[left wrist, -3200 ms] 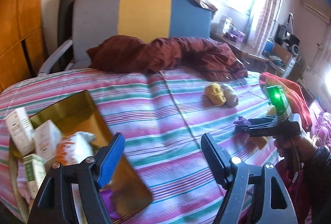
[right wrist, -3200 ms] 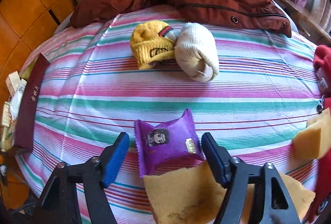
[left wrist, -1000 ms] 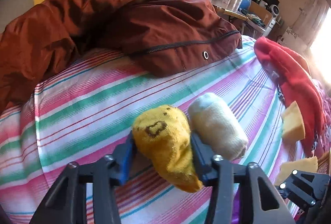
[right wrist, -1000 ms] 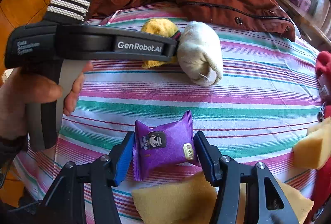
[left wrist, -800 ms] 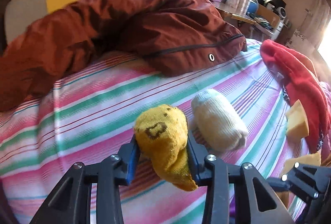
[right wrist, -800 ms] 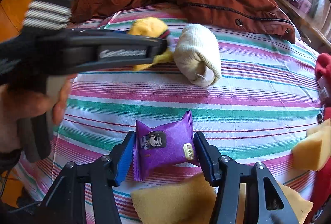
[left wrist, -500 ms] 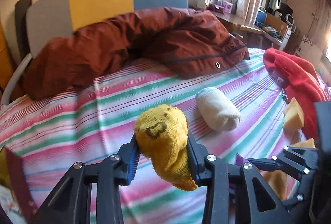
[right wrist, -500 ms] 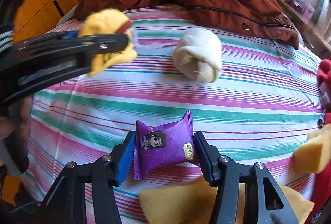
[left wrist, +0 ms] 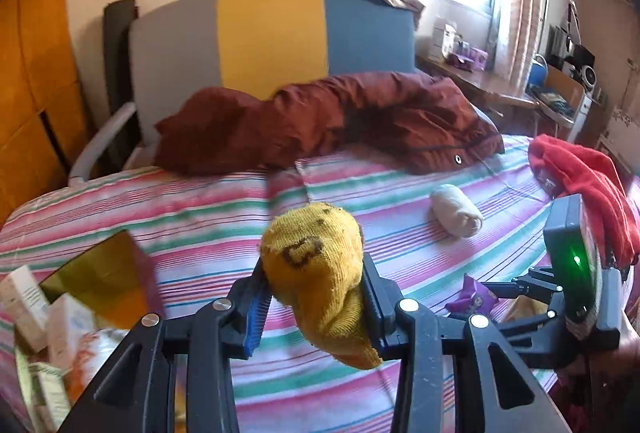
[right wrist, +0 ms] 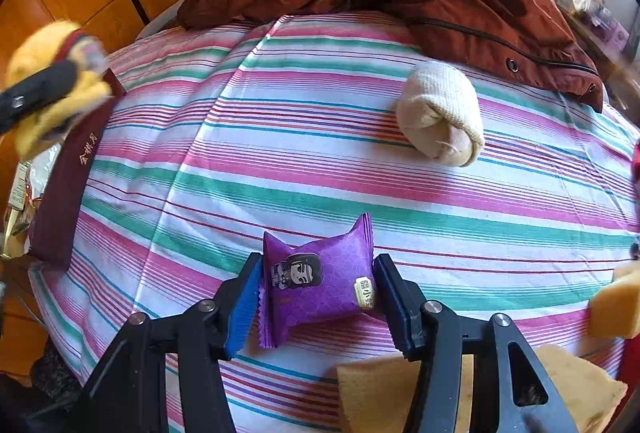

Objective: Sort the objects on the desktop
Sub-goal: 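Carry the yellow hat and purple packet over the gold tray, then open both tools to drop the hat and purple packet in the tray, then move both tools toward the yellow sponges beside the red towel, then grasp a yellow sponge with the right tool while the left tool grasps another sponge, then carry both yellow sponges over the gold tray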

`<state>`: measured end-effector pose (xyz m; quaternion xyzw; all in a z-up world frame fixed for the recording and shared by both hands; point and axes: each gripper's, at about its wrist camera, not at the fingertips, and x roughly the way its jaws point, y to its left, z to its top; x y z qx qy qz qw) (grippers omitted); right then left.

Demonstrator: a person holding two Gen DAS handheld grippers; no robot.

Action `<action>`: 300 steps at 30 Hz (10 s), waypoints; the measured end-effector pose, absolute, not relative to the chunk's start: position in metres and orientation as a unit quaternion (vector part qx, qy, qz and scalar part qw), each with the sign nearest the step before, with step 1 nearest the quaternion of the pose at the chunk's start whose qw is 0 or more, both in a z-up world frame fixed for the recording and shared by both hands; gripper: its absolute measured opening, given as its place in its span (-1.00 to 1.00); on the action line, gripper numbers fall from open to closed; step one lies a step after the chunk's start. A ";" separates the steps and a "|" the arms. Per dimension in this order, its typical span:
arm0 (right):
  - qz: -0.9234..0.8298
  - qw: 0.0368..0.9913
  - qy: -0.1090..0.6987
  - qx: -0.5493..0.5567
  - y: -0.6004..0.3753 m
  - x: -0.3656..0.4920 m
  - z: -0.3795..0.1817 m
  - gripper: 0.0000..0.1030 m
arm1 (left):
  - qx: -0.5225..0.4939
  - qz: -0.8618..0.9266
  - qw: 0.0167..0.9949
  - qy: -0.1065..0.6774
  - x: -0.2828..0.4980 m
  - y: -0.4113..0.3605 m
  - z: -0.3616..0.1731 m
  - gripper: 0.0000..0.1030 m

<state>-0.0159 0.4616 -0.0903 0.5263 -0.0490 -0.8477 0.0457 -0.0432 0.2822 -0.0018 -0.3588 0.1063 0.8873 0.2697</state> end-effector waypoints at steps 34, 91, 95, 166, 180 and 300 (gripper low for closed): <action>-0.869 0.190 -0.114 0.442 0.297 -0.025 -0.016 0.09 | -0.351 0.933 0.057 -0.053 -0.033 0.010 0.005 -0.19; -0.894 0.153 -0.070 0.414 0.226 0.026 -0.015 0.70 | -0.351 0.933 0.064 -0.043 -0.010 0.012 0.010 0.14; -0.899 0.146 -0.051 0.410 0.225 0.032 -0.016 0.71 | -0.355 0.932 0.069 -0.034 -0.007 0.018 0.009 0.14; -0.840 -0.233 -0.263 0.413 0.594 0.123 -0.040 0.87 | -0.387 0.792 0.449 0.146 0.021 0.326 -0.018 0.15; -0.822 -0.232 -0.249 0.456 0.597 0.106 -0.064 0.53 | -0.358 0.707 0.555 0.251 0.065 0.423 -0.050 0.39; -0.858 0.158 -0.102 0.478 0.292 0.012 -0.026 0.19 | -0.350 0.924 0.155 0.008 -0.011 0.088 -0.005 0.12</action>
